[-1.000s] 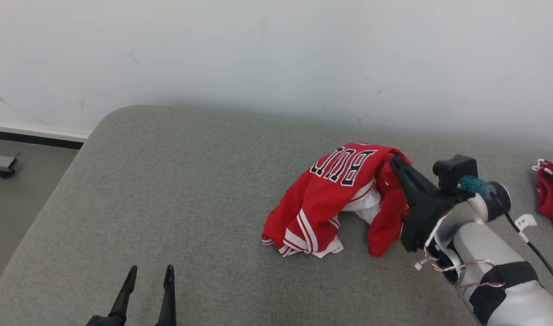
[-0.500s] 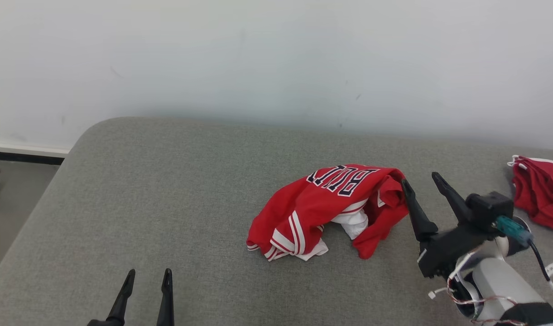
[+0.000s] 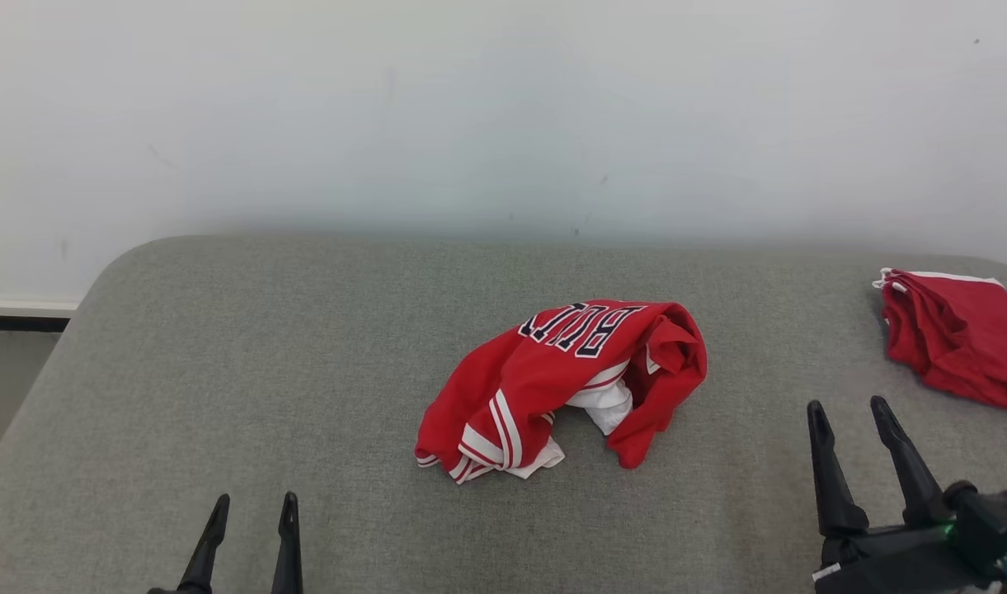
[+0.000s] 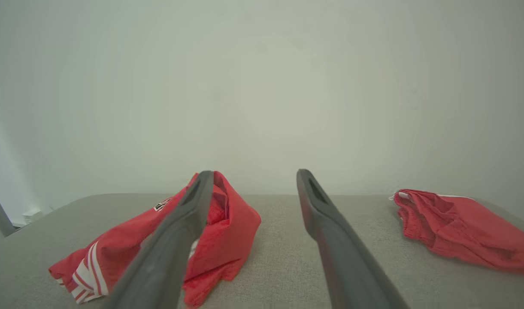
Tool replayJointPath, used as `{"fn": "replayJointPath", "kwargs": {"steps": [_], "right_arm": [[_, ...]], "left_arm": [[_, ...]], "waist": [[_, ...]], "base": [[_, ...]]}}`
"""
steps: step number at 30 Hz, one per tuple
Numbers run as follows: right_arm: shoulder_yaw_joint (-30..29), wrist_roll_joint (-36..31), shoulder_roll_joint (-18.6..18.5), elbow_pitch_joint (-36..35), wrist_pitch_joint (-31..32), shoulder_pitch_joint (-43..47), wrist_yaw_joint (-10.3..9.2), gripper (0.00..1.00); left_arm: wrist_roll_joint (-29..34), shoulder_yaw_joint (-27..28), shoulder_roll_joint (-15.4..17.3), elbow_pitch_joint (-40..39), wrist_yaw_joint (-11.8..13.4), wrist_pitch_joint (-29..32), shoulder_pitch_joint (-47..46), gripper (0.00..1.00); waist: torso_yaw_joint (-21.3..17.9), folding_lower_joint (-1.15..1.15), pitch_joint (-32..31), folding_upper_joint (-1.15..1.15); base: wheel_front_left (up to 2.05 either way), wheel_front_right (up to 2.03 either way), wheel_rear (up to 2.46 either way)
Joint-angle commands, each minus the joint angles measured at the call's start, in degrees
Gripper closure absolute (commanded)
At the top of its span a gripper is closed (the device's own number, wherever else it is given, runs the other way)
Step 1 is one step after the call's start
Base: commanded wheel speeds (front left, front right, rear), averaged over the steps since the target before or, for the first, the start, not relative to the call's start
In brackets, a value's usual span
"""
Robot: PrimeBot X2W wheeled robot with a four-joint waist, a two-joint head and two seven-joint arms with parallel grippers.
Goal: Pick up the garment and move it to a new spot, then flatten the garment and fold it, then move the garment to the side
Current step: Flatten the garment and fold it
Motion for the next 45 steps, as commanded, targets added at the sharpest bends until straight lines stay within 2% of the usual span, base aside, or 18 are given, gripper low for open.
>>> {"fn": "replayJointPath", "kwargs": {"steps": [1,11,19,26,31,39,45], "right_arm": [[-1.48,-0.76,1.03,-1.6,-0.22,2.09,-0.13,0.0],[-5.79,-2.93,6.19,-7.12,-0.23,11.97,-0.13,0.0],[-5.29,-3.29,7.16,-7.15,-0.23,11.66,-0.13,0.0],[-3.82,-3.13,7.26,-6.49,-0.23,10.11,-0.13,0.0],[-2.23,-2.82,7.28,-5.67,-0.23,8.74,-0.13,0.0],[-1.93,-2.54,7.71,-5.36,-0.22,6.39,-0.13,0.0],[-2.01,-2.47,8.14,-5.36,-0.22,4.61,-0.13,0.0]], "left_arm": [[0.69,0.38,-0.05,-0.35,0.17,-0.16,0.35,0.0],[1.53,2.7,-0.01,-1.01,0.36,-0.16,0.87,0.0],[1.9,2.15,0.0,-0.6,0.26,-0.16,0.16,0.0],[1.9,-4.24,-0.01,2.02,0.11,-0.16,-4.12,0.0],[0.52,-10.19,0.49,6.02,0.16,-0.16,-8.71,0.0],[-1.4,-15.97,1.53,13.25,0.15,-0.16,-14.73,0.0],[-3.43,-17.73,2.59,18.51,0.15,-0.16,-18.44,0.0]], "waist": [[-0.26,0.0,-0.02,0.0],[-0.74,0.0,0.23,0.0],[-1.93,0.0,0.95,0.0],[-4.11,0.0,2.52,0.0],[-7.1,0.0,4.4,0.0],[-11.51,0.0,8.74,0.0],[-14.06,0.0,11.4,0.0]], "base": [[0.0,0.0,0.0],[0.0,0.0,0.0],[0.0,0.0,0.0],[0.0,0.0,0.0],[0.0,0.0,0.0],[0.0,0.0,0.0],[0.0,0.0,0.0]]}}
